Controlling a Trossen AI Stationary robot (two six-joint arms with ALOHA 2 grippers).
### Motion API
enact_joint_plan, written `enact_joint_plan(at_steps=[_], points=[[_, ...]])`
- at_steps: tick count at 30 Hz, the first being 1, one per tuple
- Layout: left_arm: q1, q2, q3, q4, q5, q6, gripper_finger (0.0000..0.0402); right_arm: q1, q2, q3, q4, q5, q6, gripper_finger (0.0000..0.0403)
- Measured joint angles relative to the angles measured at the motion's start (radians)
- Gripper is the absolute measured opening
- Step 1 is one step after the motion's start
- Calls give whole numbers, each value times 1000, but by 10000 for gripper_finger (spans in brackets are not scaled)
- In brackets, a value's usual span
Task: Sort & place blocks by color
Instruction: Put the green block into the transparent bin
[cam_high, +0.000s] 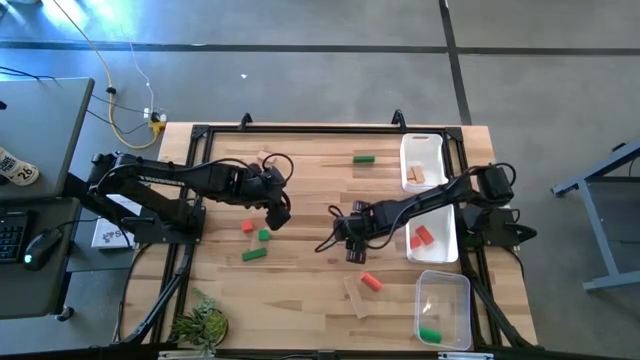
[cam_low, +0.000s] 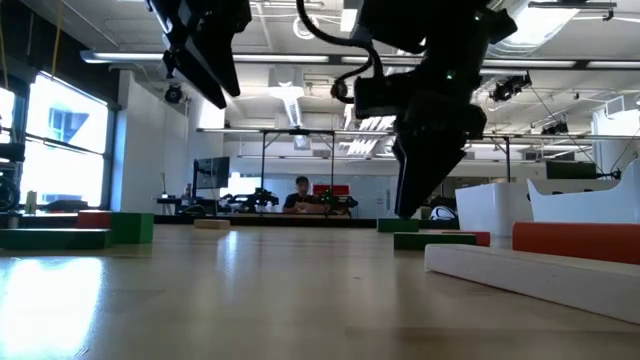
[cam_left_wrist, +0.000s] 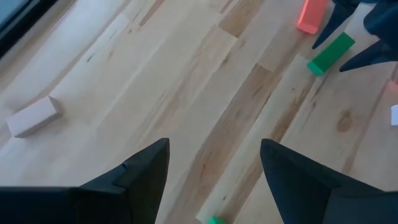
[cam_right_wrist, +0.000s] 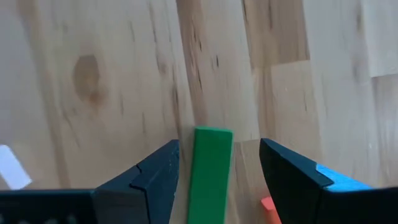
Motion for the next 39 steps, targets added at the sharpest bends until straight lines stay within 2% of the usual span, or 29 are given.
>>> enact_joint_plan(at_steps=[11,18,25,35,39], points=[[32,0,0,9,-9,85,239,-5,61,-1,-23,-8,73,206],[91,0,0,7,-12,178,239,-4,73,-1,-33,-10,169,157],[193,0,0,-4,-65,303,239,-5,72,1,-34,-40,235,76],[402,0,-24,-23,-60,441,239,-5,70,7,-35,-69,356,73],[473,0,-50,-23,-33,474,239,-3,69,53,-68,-93,366,73]])
